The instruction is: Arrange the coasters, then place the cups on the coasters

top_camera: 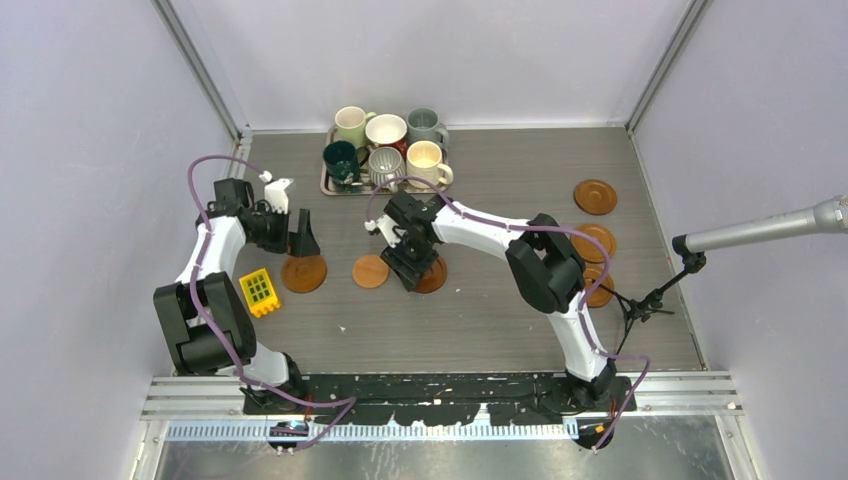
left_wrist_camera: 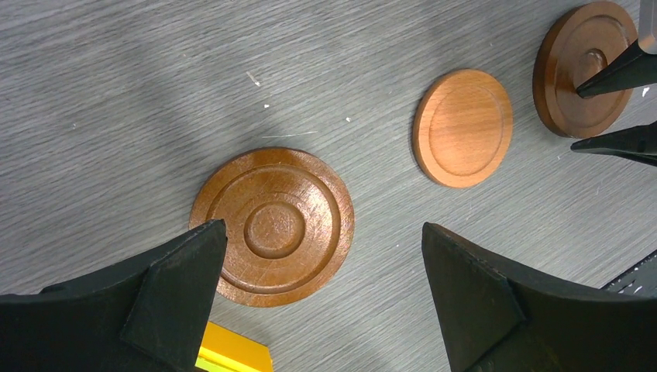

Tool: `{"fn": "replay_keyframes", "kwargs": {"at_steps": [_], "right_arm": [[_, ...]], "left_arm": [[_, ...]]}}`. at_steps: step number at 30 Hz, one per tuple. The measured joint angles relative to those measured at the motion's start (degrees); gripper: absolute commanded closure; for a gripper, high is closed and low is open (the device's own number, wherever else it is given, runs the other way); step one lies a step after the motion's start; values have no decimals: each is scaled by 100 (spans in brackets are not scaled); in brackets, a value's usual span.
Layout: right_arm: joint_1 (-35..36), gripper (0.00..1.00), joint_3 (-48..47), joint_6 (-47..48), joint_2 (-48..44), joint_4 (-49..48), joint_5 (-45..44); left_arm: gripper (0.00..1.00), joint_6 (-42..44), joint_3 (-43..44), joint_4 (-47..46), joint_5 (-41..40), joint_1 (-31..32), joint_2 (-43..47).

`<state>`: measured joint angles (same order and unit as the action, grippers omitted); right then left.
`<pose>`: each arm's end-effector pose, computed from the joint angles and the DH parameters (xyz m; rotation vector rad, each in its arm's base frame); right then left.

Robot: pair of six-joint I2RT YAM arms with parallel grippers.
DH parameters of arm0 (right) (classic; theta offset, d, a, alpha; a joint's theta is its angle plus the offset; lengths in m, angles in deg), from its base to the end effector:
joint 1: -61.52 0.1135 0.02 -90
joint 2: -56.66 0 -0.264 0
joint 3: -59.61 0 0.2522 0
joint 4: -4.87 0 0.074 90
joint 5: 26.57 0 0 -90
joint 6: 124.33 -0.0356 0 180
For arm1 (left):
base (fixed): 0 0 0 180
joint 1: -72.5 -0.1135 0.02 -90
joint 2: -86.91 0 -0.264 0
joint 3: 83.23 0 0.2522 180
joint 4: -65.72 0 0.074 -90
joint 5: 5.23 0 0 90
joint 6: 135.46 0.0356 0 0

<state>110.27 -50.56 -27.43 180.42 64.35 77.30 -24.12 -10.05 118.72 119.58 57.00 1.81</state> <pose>0.2860 0.3390 0.1699 -1.4063 2.5515 0.4858 0.2829 0.0574 0.2309 0.2998 2.4743 -0.5647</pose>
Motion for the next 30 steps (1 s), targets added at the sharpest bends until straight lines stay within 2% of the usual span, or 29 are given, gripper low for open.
{"fn": "replay_keyframes", "kwargs": {"at_steps": [5, 12, 19, 26, 30], "right_arm": [[-31, 36, 7, -15, -50, 138, 72], [-533, 35, 76, -15, -741, 452, 149], [-1757, 36, 575, 157, -1711, 623, -131], [-3641, 34, 1882, 680, -2389, 1019, -894], [-4299, 32, 2446, 890, -2835, 1145, -1272]], "left_arm": [[0, -17, 0, 0, 35, 0, 0], [0, -9, 0, 4, 111, 2, 0], [0, 15, 0, 35, 109, 251, 55], [0, -26, -44, 31, 94, 654, 374], [0, -76, -68, 24, 94, 704, 496]]}}
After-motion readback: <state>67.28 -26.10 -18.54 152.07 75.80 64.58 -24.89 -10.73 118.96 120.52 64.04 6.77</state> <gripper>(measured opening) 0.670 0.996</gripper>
